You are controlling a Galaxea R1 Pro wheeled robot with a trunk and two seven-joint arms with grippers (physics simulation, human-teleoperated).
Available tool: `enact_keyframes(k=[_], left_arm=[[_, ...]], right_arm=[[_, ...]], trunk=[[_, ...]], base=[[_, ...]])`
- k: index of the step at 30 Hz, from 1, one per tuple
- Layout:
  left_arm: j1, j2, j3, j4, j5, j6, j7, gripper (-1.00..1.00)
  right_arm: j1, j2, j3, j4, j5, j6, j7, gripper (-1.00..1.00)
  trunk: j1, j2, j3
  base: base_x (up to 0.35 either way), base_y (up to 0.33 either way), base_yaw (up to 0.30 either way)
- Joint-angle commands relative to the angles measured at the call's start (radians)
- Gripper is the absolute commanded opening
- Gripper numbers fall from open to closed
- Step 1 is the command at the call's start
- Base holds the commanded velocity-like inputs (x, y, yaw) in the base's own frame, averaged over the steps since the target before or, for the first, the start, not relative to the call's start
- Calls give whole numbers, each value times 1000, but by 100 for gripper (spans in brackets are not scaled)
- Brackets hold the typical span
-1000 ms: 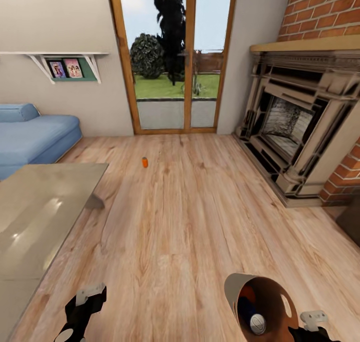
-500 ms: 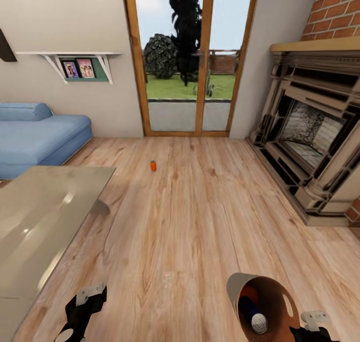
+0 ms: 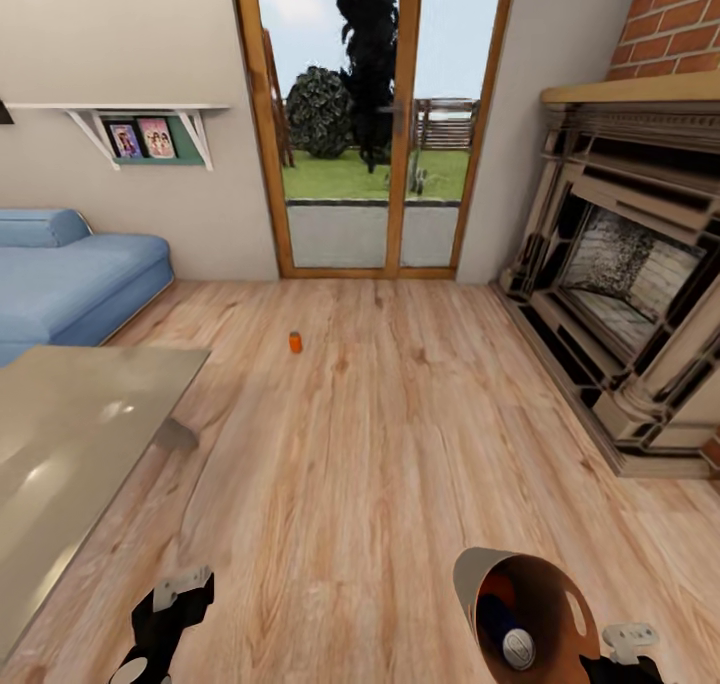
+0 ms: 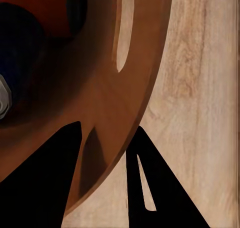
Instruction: Put the three can of soda from the living room inside the tash can in the kitchen.
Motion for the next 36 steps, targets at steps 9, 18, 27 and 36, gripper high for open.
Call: enact_keyframes(k=[9,18,27,36], left_arm=[[0,0,1,0,0,0,0,100],[0,0,0,0,0,-1,0,100],[0,0,0,0,0,-2,0,100],[0,0,0,0,0,-2,0,100]], right_arm=[[0,0,1,0,-12,1,2,-100],[-1,0,2,1,-12,1,2,-100],[-1,1,2,6,-10,1,1,-100],[-1,1,2,7,-10,1,1,-100]], trunk=[[0,0,0],[0,0,0],[0,0,0],[0,0,0]], base=[[281,-194,0],[279,-185,34],[279,-191,196],[279,-199,212]])
